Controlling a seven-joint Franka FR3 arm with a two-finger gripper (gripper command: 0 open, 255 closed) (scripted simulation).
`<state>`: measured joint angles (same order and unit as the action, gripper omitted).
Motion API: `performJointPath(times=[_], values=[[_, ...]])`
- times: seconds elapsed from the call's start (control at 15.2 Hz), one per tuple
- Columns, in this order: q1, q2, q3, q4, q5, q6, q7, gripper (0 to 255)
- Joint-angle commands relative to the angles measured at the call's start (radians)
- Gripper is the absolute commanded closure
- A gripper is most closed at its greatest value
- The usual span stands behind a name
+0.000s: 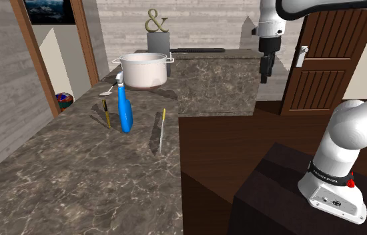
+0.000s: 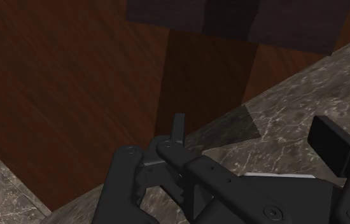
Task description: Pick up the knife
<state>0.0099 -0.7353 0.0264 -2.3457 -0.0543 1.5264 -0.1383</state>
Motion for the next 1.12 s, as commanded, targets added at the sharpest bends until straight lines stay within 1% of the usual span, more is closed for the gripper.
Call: performJointPath(times=[0.0, 0.26, 0.59, 0.86, 1.06], values=[[0.000, 0.000, 0.000, 0.000, 0.000, 0.000, 0.000, 0], [0.003, 0.037, 0.093, -0.018, 0.077, 0.057, 0.179, 0], [0.000, 0.125, 0.208, -0.003, 0.157, 0.141, 0.398, 0], [-0.010, 0.225, 0.298, 0.039, 0.198, 0.214, 0.571, 0], [-0.022, 0.317, 0.361, 0.087, 0.208, 0.269, 0.702, 0]])
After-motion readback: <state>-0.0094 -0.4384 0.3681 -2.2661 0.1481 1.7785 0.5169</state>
